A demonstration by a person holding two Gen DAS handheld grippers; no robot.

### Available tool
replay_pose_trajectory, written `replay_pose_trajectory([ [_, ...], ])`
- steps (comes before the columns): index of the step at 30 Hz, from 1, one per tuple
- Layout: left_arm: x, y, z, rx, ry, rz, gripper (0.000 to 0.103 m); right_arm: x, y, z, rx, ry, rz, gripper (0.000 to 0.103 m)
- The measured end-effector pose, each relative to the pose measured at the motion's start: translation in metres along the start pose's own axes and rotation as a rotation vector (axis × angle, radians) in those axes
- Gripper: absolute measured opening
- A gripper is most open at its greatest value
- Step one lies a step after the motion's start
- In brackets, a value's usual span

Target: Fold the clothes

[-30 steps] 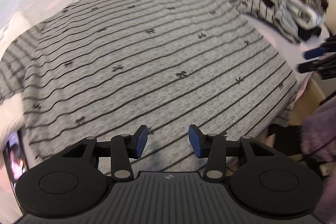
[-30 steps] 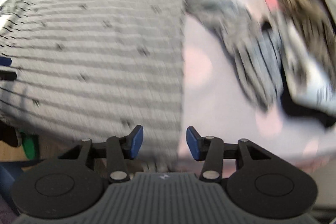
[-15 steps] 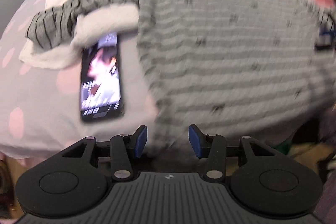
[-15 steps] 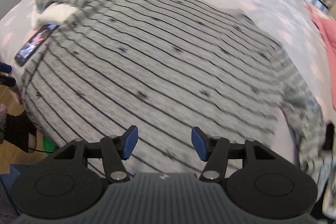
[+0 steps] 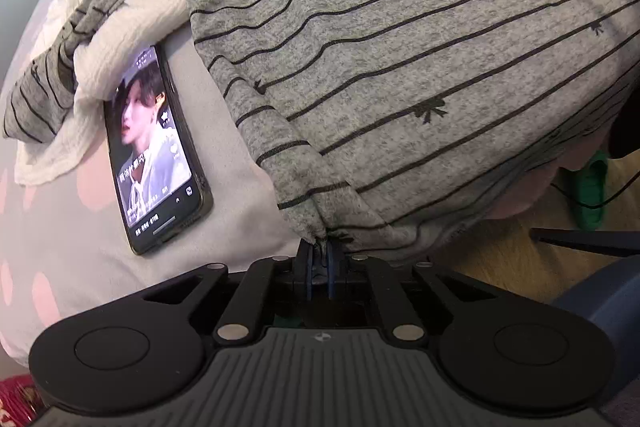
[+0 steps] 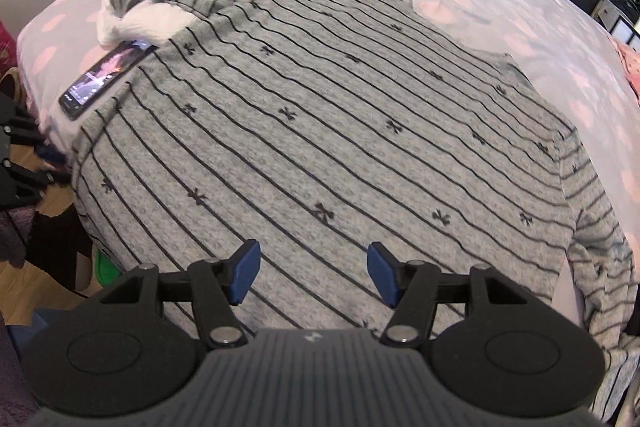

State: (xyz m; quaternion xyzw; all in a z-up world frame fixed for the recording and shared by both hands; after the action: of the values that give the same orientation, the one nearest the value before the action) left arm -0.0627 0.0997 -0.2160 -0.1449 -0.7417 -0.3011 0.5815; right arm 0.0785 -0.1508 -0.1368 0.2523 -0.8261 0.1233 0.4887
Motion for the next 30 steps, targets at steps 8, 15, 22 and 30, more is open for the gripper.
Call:
replay_pose_trajectory([
  [8, 0.013, 0.003, 0.019, -0.076, 0.137, 0.009, 0.002, 0.0, 0.001, 0.005, 0.007, 0.011, -0.003, 0.063],
  [15, -0.004, 0.022, 0.029, 0.047, 0.16, 0.096, 0.002, -0.002, 0.006, 0.005, 0.03, 0.011, -0.007, 0.063],
  [22, 0.003, 0.032, 0.034, 0.13, 0.169, 0.162, 0.011, -0.005, 0.0, 0.008, 0.018, 0.017, 0.009, 0.068],
  [30, 0.056, 0.082, 0.022, 0.213, 0.069, 0.158, 0.029, -0.008, -0.014, 0.002, -0.011, 0.017, 0.049, 0.073],
])
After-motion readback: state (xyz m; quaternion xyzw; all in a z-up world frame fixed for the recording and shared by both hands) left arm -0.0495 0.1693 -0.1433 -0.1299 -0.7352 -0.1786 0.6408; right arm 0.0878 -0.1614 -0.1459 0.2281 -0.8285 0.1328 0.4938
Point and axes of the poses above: each gripper's, at about its wrist camera, not at the fingertips, and x roughly against the way its jaws point, y to its left, z to its underside, the point moved 10 cm from there along -x, roughly the way its jaws point, and after that the axes turned 13 degrees about -x, right-handed, at the moved point
